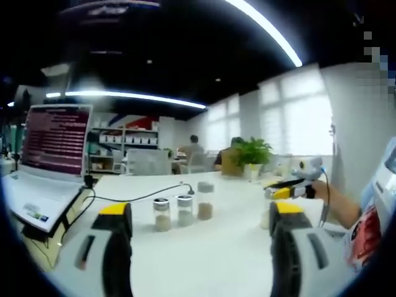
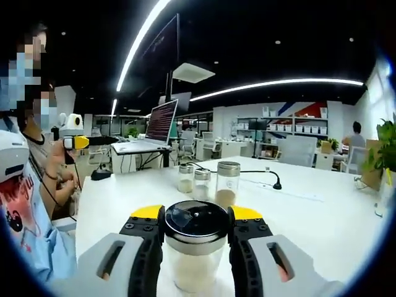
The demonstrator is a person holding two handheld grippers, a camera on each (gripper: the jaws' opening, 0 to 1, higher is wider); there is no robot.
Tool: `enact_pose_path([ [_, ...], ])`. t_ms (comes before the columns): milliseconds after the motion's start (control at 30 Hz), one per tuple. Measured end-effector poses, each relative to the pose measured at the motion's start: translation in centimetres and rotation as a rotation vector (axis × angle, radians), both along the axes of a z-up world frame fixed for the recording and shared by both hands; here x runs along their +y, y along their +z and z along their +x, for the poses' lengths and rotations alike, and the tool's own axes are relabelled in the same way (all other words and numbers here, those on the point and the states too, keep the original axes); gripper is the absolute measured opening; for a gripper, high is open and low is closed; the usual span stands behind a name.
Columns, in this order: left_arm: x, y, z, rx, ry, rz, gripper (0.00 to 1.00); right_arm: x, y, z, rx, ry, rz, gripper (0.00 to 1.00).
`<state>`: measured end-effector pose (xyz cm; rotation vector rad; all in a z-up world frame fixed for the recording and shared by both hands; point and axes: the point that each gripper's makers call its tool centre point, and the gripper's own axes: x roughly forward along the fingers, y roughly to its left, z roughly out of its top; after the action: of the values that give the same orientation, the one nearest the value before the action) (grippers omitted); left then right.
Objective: Rotate the seasoning bottle until the label or dispensing opening points toward the visible target arrow and the bottle remains upright within the marked orientation range
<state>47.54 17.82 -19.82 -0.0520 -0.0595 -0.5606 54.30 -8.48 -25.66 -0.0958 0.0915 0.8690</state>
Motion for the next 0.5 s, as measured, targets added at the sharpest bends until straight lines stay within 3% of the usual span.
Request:
enact_pose_path([
  [500, 0.25, -0.15, -0.11, 0.011, 0.013, 0.01, 0.97, -0.26, 0.03, 0.16, -0.017, -0.099, 0.019, 0.4],
])
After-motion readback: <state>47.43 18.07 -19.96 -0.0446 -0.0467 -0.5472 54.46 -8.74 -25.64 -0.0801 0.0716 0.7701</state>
